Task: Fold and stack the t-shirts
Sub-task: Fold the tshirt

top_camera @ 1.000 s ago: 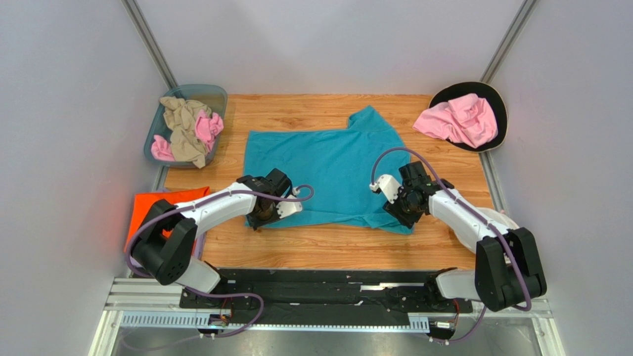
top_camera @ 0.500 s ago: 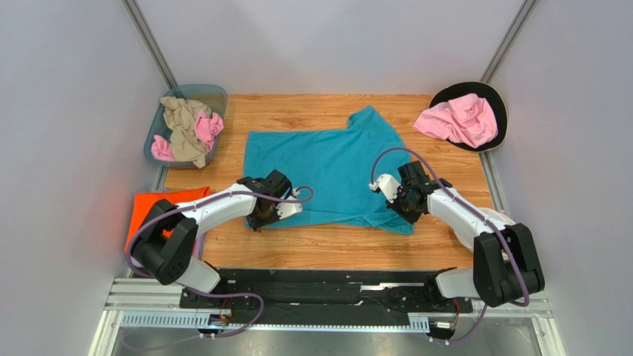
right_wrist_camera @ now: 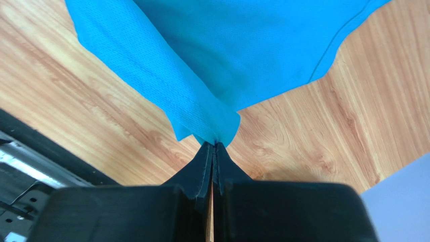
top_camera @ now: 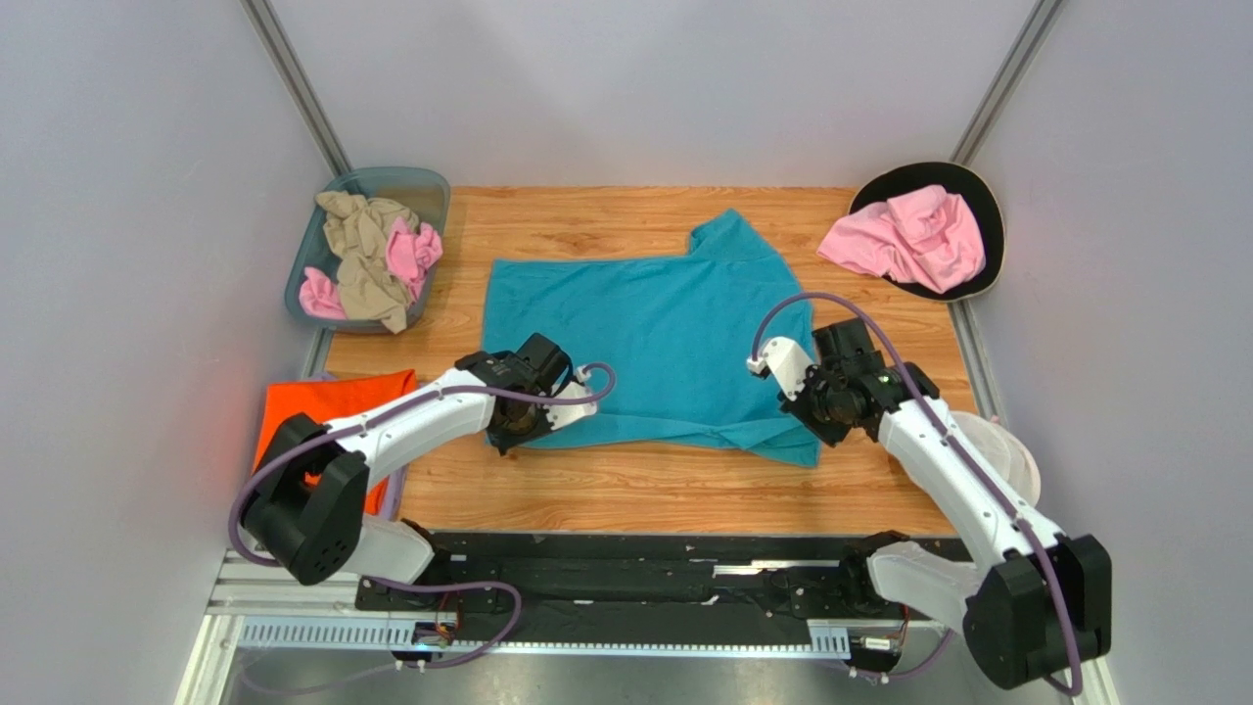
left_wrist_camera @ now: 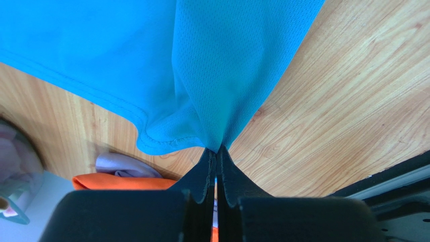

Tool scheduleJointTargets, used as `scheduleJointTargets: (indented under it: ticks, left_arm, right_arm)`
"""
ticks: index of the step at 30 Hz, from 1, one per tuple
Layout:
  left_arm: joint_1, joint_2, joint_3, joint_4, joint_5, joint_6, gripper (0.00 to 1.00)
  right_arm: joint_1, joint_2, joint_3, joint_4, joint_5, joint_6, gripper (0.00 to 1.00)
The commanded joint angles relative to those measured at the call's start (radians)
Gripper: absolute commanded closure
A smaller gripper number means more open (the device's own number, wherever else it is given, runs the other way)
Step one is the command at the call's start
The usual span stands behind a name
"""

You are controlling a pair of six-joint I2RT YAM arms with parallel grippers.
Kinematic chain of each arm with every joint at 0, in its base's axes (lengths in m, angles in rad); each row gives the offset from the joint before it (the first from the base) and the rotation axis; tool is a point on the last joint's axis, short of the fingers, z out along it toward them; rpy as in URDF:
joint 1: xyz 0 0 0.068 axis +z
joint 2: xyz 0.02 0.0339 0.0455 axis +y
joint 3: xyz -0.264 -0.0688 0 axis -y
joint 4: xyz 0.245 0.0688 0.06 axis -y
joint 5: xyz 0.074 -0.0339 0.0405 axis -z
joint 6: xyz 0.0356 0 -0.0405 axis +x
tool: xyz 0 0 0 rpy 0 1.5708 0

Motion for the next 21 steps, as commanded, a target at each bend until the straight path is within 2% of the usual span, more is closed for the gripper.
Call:
scheduleJointTargets:
  ticks: [1, 9, 21]
  left_arm:
    - [-0.002, -0.060, 0.022, -0.003, 0.023, -0.017, 1.00]
    - [-0.004, -0.095, 0.054, -0.027, 0.005, -0.014, 1.00]
    - [-0.004, -0.051, 0.107, -0.037, -0.043, 0.006, 1.00]
  right_arm:
    - [0.006, -0.093, 0.055, -0.105, -0.022, 0.034, 1.00]
    - [0.008, -0.122, 0.145, -0.131, 0.018, 0.039, 1.00]
    - [0.009, 0.082, 0.351, -0.079, 0.041, 0.030, 1.00]
